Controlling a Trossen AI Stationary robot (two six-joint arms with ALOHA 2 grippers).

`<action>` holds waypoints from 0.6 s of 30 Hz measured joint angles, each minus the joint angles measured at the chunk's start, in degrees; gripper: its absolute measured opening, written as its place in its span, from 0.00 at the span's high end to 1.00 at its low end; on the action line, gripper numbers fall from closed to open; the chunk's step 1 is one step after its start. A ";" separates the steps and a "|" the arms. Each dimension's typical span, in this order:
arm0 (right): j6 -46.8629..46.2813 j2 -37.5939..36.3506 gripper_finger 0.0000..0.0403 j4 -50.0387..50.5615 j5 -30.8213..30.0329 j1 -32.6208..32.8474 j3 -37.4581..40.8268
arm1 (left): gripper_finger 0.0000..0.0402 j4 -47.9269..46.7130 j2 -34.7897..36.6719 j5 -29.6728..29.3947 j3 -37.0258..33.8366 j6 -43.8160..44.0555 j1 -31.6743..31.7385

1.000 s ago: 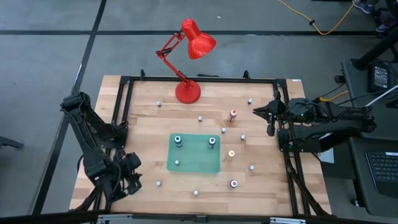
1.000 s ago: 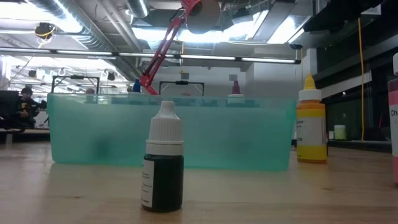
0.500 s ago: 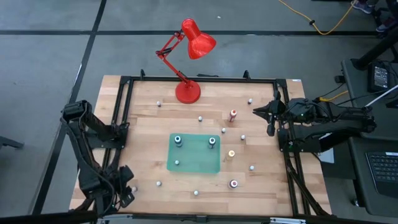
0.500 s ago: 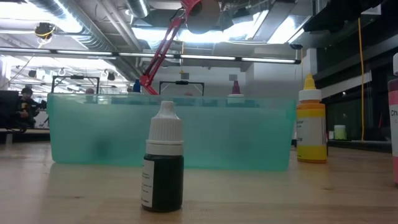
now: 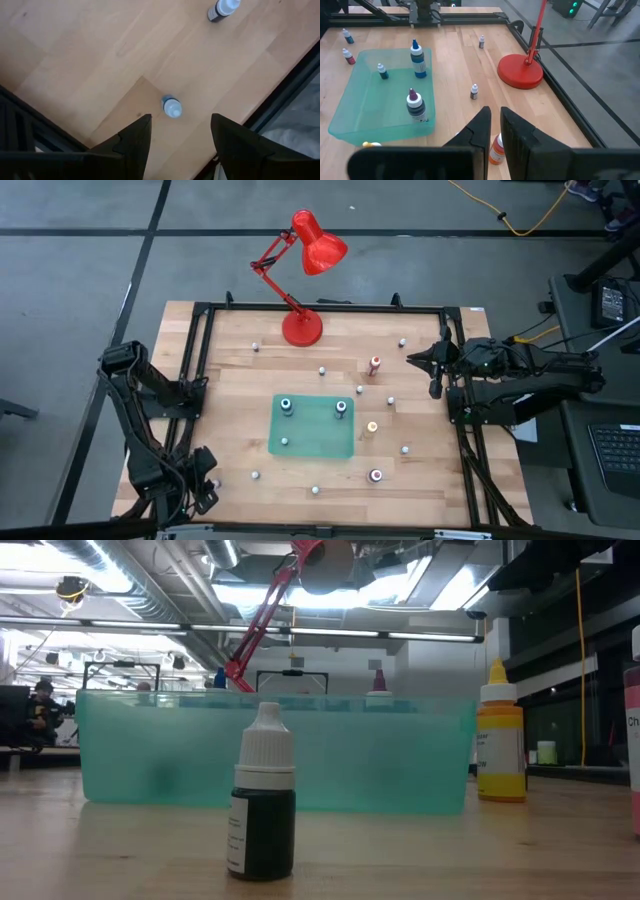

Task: Pick & Place food coloring
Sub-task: Put the small blue bottle into the green bin

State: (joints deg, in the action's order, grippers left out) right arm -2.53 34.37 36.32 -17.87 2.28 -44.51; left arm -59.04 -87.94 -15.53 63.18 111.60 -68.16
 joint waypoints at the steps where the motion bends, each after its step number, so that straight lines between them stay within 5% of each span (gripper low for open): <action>1: 0.00 0.02 0.89 0.00 0.00 -0.01 0.00 | 0.51 -0.31 0.00 0.03 0.00 -0.16 0.00; 18: -0.01 0.01 0.89 0.00 0.00 -0.01 0.00 | 0.51 -0.38 0.04 3.98 -0.02 -1.37 -0.37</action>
State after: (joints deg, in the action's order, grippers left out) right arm -2.54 34.38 36.32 -17.87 2.27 -44.51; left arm -59.42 -87.90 -11.55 63.16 110.23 -68.53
